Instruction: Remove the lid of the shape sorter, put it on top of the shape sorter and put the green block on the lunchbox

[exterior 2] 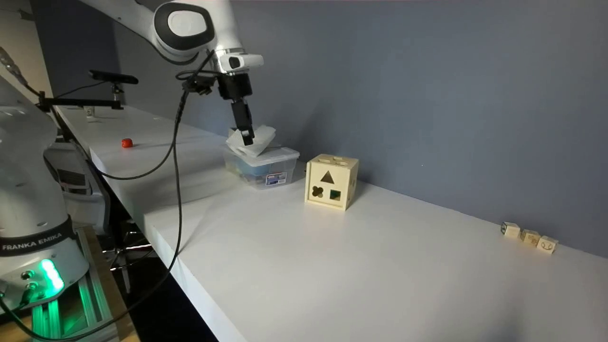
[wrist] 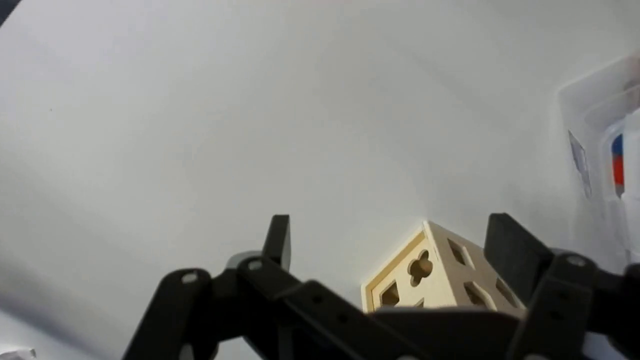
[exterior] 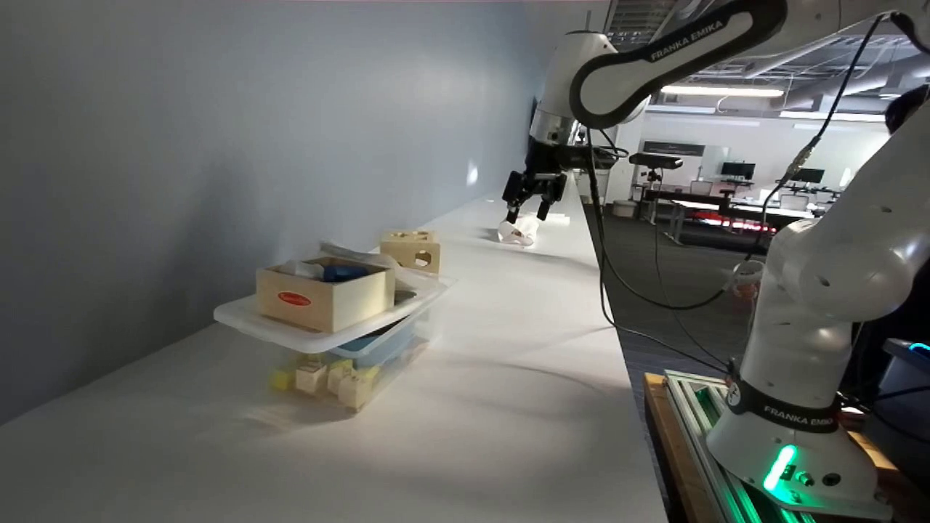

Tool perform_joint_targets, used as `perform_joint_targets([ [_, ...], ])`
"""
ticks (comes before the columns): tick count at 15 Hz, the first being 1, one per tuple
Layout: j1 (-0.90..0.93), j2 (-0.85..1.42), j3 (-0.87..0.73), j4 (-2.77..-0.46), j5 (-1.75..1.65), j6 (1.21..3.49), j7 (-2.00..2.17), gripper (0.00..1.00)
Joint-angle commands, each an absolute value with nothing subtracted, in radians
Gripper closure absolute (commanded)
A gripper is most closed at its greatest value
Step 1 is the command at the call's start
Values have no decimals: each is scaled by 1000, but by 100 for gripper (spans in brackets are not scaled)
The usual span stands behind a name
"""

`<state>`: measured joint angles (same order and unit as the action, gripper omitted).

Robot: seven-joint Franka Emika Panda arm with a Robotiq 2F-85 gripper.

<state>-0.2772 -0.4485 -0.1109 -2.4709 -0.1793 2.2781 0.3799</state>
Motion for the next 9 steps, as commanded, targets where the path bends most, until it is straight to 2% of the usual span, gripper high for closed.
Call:
perform_joint_targets([
  [1, -249, -339, -192, -2355, -19, 2285, 280, 0],
  [9, -239, -53, -265, -2022, 179, 2186, 138, 0],
])
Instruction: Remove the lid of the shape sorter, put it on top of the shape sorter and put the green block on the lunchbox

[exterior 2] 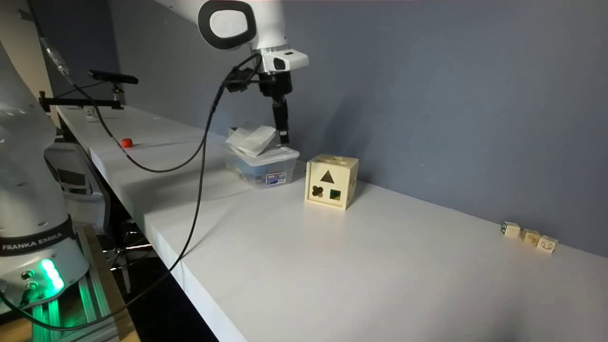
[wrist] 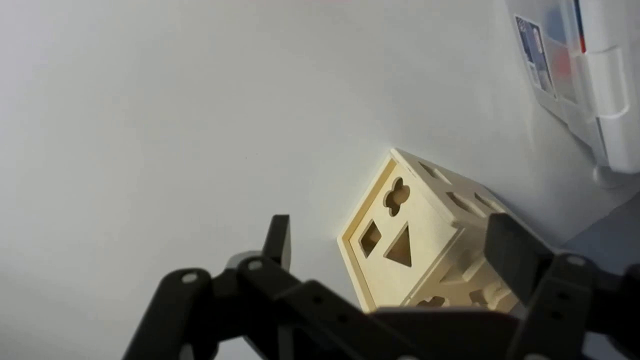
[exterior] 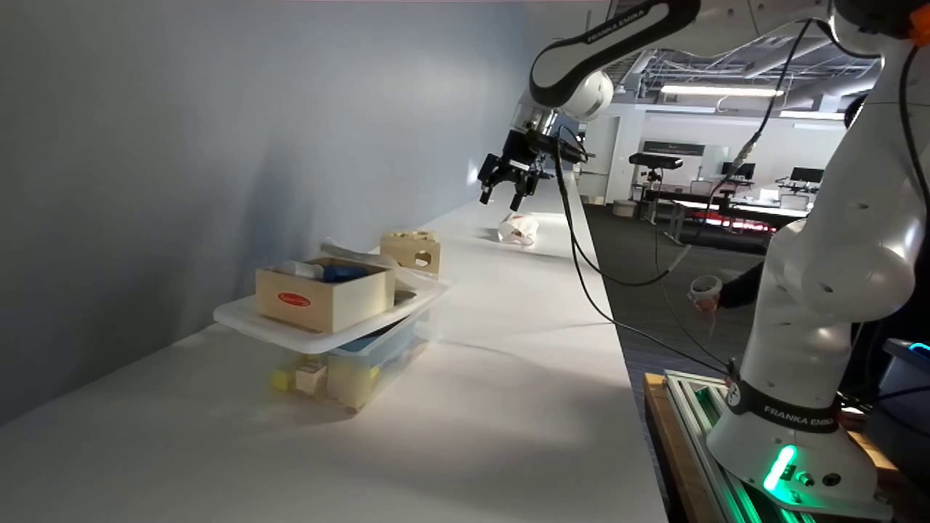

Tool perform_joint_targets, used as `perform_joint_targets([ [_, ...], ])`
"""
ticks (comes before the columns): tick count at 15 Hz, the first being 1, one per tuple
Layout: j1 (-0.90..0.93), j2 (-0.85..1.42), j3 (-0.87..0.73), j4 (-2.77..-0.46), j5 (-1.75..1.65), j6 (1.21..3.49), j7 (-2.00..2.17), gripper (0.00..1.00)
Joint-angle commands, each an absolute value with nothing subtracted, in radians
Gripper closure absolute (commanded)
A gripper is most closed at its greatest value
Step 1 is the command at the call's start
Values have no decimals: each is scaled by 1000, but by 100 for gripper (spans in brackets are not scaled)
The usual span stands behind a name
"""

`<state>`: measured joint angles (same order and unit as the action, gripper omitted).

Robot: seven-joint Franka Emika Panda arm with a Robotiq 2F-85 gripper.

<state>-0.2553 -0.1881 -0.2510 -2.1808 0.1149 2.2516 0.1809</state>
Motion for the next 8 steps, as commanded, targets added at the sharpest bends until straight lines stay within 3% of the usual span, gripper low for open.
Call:
perform_joint_targets([
  [1, -237, -9, -261, -1974, 200, 2165, 136, 0],
  [2, -237, 28, -252, -1925, 203, 2126, 160, 0],
  [3, -248, -70, -251, -2048, 162, 2197, 162, 0],
  [8, -239, 27, -245, -1947, 175, 2157, 163, 0],
])
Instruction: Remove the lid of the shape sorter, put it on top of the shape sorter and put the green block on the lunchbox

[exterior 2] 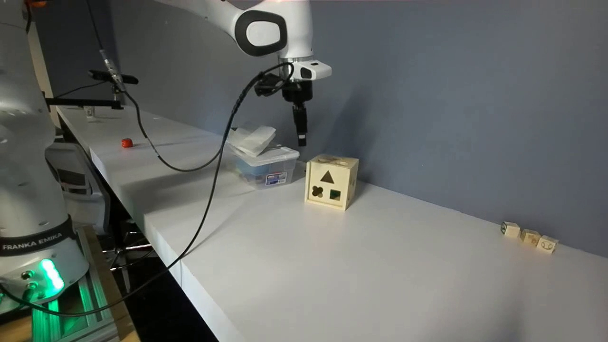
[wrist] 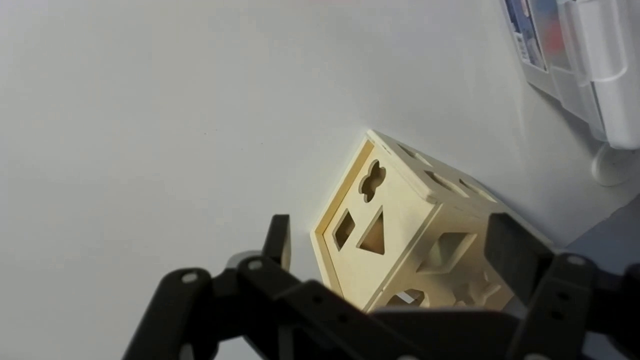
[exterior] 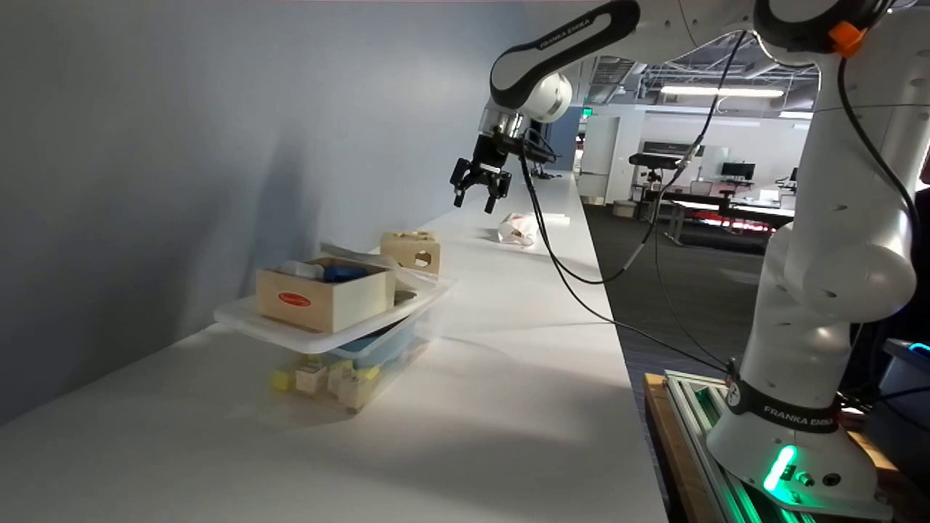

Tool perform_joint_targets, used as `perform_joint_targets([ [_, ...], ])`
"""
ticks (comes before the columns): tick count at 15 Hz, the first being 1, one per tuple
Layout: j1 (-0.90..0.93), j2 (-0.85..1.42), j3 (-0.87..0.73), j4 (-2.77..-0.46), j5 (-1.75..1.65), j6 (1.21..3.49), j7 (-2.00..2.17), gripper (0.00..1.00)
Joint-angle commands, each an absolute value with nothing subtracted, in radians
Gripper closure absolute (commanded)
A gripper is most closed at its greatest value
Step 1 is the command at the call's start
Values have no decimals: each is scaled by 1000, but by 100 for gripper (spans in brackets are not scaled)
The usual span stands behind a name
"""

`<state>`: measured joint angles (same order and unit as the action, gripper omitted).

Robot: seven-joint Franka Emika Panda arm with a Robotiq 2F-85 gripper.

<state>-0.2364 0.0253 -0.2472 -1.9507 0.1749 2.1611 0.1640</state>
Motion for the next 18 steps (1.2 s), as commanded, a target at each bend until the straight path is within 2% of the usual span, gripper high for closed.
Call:
perform_joint_targets([
  [1, -239, 27, -246, -1945, 175, 2154, 163, 0],
  [3, -240, 26, -246, -1942, 175, 2152, 163, 0],
  [7, -232, 47, -231, -1966, 370, 2303, 235, 0],
  [18, -279, 249, -205, -1870, 604, 2469, 189, 0],
])
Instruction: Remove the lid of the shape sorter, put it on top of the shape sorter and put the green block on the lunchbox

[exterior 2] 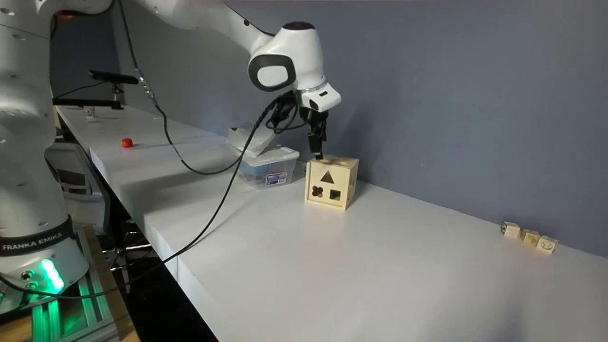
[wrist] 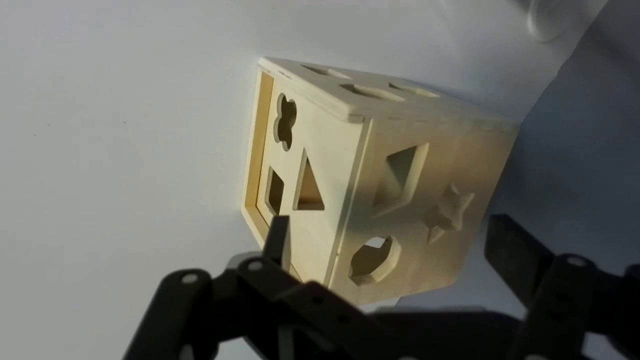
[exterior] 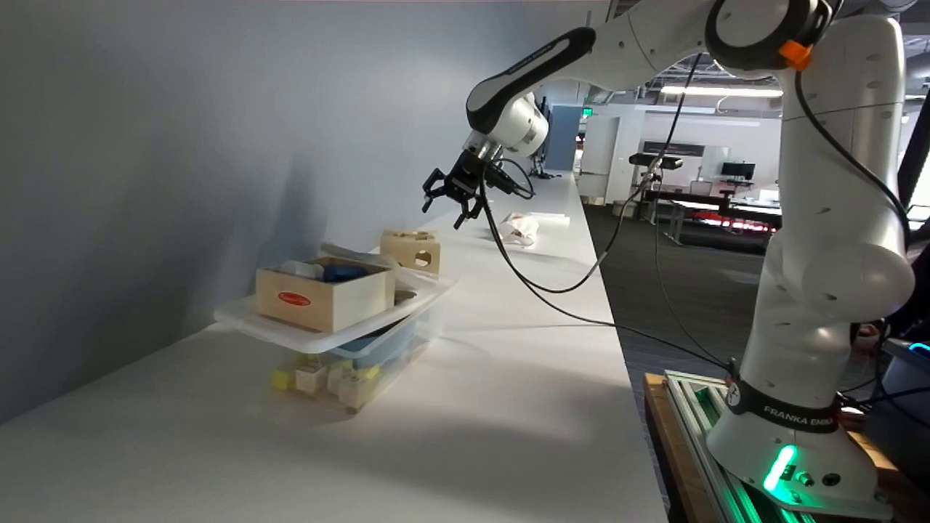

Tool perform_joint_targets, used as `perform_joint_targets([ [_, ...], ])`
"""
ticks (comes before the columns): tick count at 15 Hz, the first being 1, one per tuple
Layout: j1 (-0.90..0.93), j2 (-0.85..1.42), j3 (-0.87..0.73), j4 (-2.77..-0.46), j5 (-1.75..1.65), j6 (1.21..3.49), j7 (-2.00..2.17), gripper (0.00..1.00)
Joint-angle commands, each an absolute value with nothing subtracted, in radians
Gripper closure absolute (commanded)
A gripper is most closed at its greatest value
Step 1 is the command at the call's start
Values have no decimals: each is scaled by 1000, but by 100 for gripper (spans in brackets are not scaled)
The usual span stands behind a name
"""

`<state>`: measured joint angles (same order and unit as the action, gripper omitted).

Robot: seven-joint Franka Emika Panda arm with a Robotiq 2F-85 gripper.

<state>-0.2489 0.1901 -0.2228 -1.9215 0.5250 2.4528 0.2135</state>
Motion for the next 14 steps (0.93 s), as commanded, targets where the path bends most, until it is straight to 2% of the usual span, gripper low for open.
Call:
perform_joint_targets([
  [1, -284, 262, -200, -1864, 628, 2478, 184, 0],
  [14, -329, 305, -181, -1877, 856, 2490, 80, 0],
])
